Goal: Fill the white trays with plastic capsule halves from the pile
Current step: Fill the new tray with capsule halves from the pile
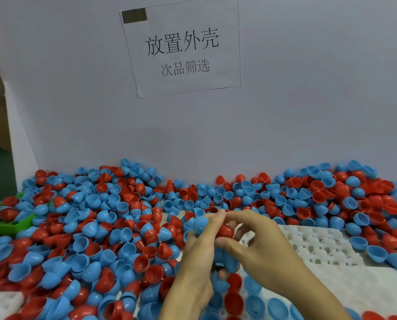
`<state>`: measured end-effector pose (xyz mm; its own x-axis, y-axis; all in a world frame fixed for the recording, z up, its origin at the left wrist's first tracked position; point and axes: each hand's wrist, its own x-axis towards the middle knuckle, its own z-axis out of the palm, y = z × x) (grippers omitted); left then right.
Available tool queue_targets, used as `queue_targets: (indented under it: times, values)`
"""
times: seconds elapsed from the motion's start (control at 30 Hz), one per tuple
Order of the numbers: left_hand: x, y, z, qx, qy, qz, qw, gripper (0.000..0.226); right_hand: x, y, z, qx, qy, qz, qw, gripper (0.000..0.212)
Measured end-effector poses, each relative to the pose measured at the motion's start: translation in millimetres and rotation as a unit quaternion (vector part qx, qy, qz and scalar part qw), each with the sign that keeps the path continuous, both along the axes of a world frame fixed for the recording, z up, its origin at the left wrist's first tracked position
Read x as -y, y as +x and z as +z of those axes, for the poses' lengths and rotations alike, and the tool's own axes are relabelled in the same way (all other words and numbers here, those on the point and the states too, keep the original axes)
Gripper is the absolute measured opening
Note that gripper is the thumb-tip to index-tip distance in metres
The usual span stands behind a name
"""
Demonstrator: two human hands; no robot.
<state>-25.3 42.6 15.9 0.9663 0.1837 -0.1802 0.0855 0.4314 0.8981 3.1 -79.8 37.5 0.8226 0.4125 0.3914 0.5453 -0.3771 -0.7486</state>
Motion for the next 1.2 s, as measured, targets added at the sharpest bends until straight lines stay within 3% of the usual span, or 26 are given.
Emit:
queue_targets:
  times: [0.1, 0.27, 0.37, 0.7, 0.8, 0.93, 1.03, 1.2]
  values:
    - [0, -1, 1, 0.022, -0.006, -0.032, 0.999, 0.053, 1, 4, -1, 0.001, 0.02, -0.021, 1.0, 0.02]
    - [-4, 1, 0, 0.037, -0.041, -0.017, 0.998, 0.048, 7, 9, -1, -0.083, 0.121, -0.024, 0.989, 0.02]
    - [-7, 2, 0, 0.028, -0.049, 0.002, 0.998, 0.066, 10, 9, -1, -0.136, 0.169, -0.011, 0.976, 0.022]
    - [-5, 4, -4, 0.0, -0.027, 0.017, 0.999, 0.059, 16, 12, -1, -0.168, 0.185, -0.007, 0.968, 0.016]
    - [-6, 3, -3, 0.0, -0.029, 0.016, 0.999, 0.065, 19, 10, 2, -0.173, 0.23, 0.021, 0.957, 0.028]
    - [-6, 3, -3, -0.012, -0.028, 0.017, 0.999, 0.06, 15, 5, 12, -0.157, 0.288, 0.072, 0.942, 0.058]
    - [-7, 3, -2, -0.02, -0.028, 0.02, 0.999, 0.064, 12, 2, 19, -0.108, 0.259, 0.061, 0.958, 0.086]
    - [-8, 4, -3, -0.025, -0.03, 0.015, 0.999, 0.047, 15, 1, 22, -0.084, 0.206, -0.011, 0.975, 0.083]
